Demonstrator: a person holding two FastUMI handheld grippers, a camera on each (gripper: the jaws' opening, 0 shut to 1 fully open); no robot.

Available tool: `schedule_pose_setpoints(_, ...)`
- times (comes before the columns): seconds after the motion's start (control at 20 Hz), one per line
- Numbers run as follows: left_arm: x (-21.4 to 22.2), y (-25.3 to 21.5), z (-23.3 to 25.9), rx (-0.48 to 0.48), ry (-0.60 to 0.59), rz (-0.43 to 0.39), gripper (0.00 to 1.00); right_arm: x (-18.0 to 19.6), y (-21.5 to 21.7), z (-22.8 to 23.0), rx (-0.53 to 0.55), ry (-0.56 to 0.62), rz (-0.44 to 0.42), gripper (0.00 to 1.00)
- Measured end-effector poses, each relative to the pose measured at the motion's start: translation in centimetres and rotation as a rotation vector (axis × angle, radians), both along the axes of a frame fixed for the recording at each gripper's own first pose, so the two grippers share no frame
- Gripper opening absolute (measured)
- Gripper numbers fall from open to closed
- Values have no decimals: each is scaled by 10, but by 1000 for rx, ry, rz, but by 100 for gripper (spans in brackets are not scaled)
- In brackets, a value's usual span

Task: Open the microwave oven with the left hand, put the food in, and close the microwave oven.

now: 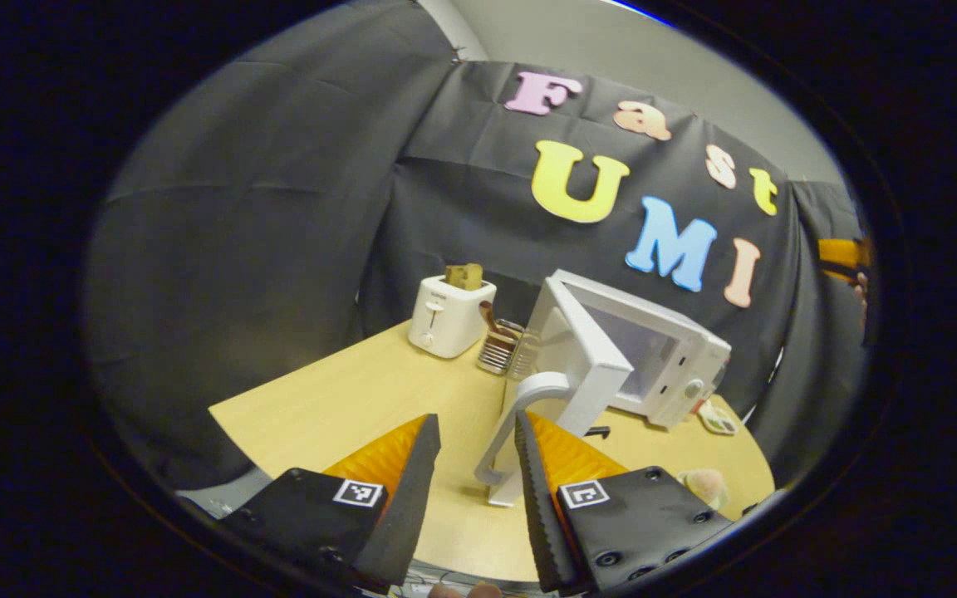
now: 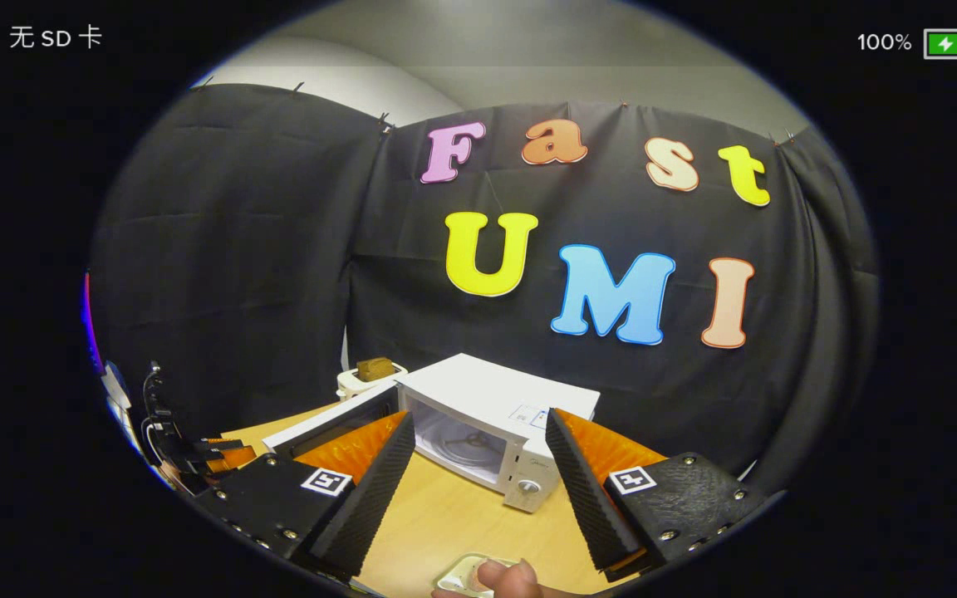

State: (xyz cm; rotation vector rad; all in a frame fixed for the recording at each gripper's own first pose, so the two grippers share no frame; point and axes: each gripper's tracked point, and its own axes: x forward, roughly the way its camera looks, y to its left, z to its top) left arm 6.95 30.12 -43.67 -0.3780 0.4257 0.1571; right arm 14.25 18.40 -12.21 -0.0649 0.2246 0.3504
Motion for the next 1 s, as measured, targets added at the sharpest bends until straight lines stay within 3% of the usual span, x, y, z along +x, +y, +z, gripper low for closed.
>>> schedule_pose_setpoints(0.05,-15,-6,22,-3,-16,34,56,-5,-6,7,15,-11,11,96)
schedule_pose_setpoints(0.1,-29,-21,46,-9,-37,49,63,-12,-11,12,33,-24,23,96)
schedule_pose_setpoints(0.2,-55,-52,91,20,-57,70,58,-24,-22,19,62,-39,47,96)
schedule_pose_setpoints(0.25,-68,-69,114,47,-65,75,59,-31,-28,21,74,-42,62,96)
schedule_pose_setpoints(0.3,-79,-84,138,74,-78,82,72,-38,-33,22,86,-45,75,96)
schedule_pose_setpoints(0.35,-90,-100,161,94,-94,89,66,-42,-37,24,99,-54,87,96)
schedule_pose_setpoints(0.5,-113,-140,221,114,-139,130,73,-61,-53,28,128,-66,97,96)
schedule_pose_setpoints(0.55,-119,-152,238,112,-144,138,70,-66,-59,32,143,-71,91,96)
schedule_pose_setpoints(0.75,-130,-192,297,155,-182,96,79,-75,-82,43,169,-105,52,96)
schedule_pose_setpoints(1.0,-120,-209,325,208,-206,-4,79,-77,-87,39,186,-106,-17,96)
